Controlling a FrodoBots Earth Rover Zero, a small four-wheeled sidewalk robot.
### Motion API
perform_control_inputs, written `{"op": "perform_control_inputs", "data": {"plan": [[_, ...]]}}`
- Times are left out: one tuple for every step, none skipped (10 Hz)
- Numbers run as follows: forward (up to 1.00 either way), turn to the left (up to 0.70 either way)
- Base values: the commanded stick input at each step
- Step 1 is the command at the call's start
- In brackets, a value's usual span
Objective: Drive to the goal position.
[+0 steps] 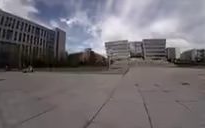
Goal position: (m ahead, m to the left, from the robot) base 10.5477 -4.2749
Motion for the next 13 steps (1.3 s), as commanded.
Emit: {"op": "perform_control_inputs", "data": {"plan": [[0.70,0.00],[0.70,0.00],[0.70,0.00],[0.70,0.00],[0.70,0.00],[0.70,0.00],[0.70,-0.19],[0.70,-0.35],[0.70,-0.35],[0.70,-0.35],[0.70,-0.35],[0.70,-0.35],[0.70,-0.35]]}}
